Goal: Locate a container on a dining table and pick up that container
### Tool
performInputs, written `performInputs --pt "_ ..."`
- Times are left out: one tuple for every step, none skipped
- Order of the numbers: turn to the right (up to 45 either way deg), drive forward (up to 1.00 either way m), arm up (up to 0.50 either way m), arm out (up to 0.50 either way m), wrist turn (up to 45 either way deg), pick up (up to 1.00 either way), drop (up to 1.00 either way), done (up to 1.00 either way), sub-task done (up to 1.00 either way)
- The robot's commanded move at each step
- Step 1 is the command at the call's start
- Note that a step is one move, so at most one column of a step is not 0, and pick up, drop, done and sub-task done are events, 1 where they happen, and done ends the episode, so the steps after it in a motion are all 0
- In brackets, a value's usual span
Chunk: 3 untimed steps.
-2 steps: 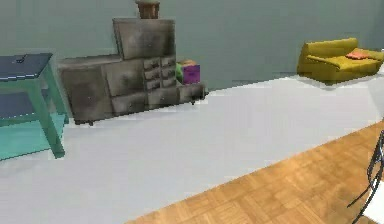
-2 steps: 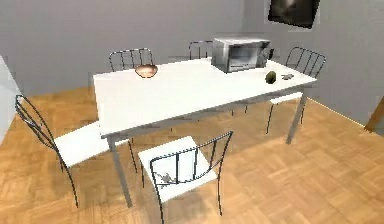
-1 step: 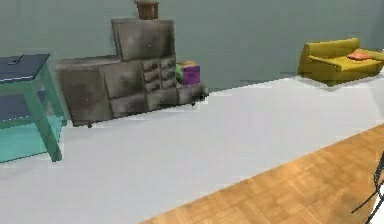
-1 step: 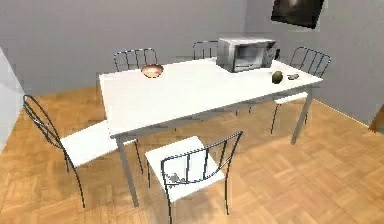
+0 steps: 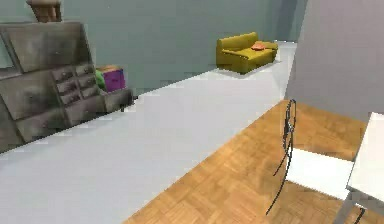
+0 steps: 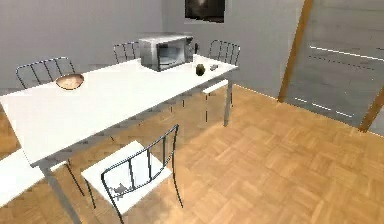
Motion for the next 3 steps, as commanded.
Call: performInputs --pt "0.0 1.0 0.0 0.0 0.0 0.0 0.0 0.0 0.0" --pt "9.0 0.0 0.0 0.0 0.0 0.0 0.0 0.0 0.0" --pt "0.0 0.2 0.0 0.0 0.0 0.0 0.0 0.0 0.0"
